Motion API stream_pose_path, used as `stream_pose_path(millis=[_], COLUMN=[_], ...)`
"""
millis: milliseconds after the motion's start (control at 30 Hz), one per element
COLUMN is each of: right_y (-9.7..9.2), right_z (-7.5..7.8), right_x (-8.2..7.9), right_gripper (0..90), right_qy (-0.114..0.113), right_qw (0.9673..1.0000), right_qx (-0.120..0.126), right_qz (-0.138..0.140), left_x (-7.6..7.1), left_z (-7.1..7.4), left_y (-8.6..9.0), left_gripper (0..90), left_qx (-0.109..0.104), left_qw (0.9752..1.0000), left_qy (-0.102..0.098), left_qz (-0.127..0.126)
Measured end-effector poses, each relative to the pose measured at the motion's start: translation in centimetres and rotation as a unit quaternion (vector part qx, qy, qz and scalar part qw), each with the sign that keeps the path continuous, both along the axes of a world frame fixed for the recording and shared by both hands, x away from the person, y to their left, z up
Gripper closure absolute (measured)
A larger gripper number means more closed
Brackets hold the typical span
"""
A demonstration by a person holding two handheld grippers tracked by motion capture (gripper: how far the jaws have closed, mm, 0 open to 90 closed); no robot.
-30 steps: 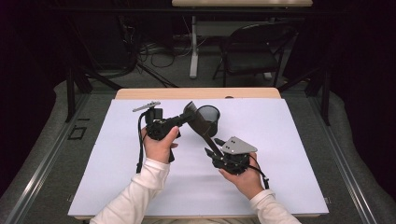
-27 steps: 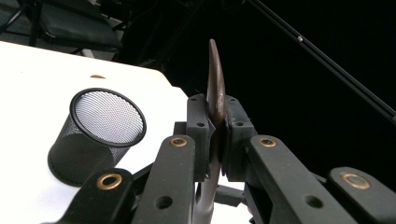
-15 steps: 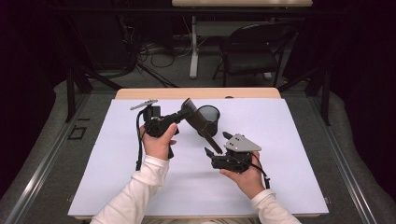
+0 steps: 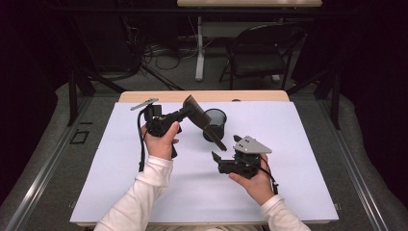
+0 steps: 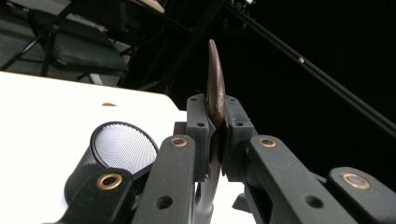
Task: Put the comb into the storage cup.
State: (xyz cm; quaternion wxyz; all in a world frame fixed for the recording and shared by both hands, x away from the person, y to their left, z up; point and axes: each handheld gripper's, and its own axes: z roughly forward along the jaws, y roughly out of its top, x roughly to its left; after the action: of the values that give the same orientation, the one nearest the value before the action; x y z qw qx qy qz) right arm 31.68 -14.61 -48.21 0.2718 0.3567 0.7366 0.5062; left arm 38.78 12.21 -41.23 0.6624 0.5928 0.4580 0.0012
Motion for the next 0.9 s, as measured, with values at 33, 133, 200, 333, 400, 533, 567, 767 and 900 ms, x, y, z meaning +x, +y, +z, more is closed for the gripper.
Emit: stream_pose_path(millis=[33, 133, 200, 333, 400, 533, 567, 767, 900], right_y=[0.0, -0.1, -0.1, -0.1, -0.1, -0.1, -0.1, -0.2, -0.3], right_z=[0.0, 0.0, 0.0, 0.1, 0.1, 0.0, 0.0, 0.1, 0.1], right_x=[0.1, 0.2, 0.2, 0.0, 0.0, 0.0, 0.0, -0.1, -0.1], right_gripper=[7.9, 4.8, 2.2, 0.0, 0.0, 0.0, 0.0, 0.0, 0.0], right_qy=[0.003, 0.017, 0.022, 0.022, 0.022, 0.024, 0.023, 0.017, 0.017], right_qw=[1.0000, 0.9998, 0.9997, 0.9995, 0.9996, 0.9995, 0.9995, 0.9997, 0.9997], right_qx=[0.002, -0.003, -0.008, -0.012, -0.010, -0.012, -0.013, -0.011, -0.011], right_qz=[-0.003, -0.001, 0.007, 0.016, 0.017, 0.016, 0.015, 0.015, 0.013], left_x=[0.1, 0.3, 0.3, 0.5, 0.6, 0.7, 0.8, 0.9, 1.1], left_z=[0.1, 0.3, 0.5, 1.0, 1.2, 1.7, 1.8, 2.7, 3.2], left_y=[0.1, 0.3, 0.3, 0.5, 0.5, 0.6, 0.6, 0.5, 0.4], left_gripper=[84.3, 84.3, 84.3, 84.3, 84.3, 84.3, 84.3, 84.3, 84.2], left_qx=[-0.002, -0.003, -0.003, -0.006, -0.003, 0.005, 0.007, 0.016, 0.026], left_qw=[1.0000, 0.9999, 0.9999, 0.9997, 0.9995, 0.9992, 0.9990, 0.9978, 0.9968], left_qy=[-0.001, -0.006, -0.011, -0.017, -0.021, -0.028, -0.031, -0.047, -0.056], left_qz=[0.001, 0.008, 0.011, 0.016, 0.021, 0.028, 0.030, 0.045, 0.051])
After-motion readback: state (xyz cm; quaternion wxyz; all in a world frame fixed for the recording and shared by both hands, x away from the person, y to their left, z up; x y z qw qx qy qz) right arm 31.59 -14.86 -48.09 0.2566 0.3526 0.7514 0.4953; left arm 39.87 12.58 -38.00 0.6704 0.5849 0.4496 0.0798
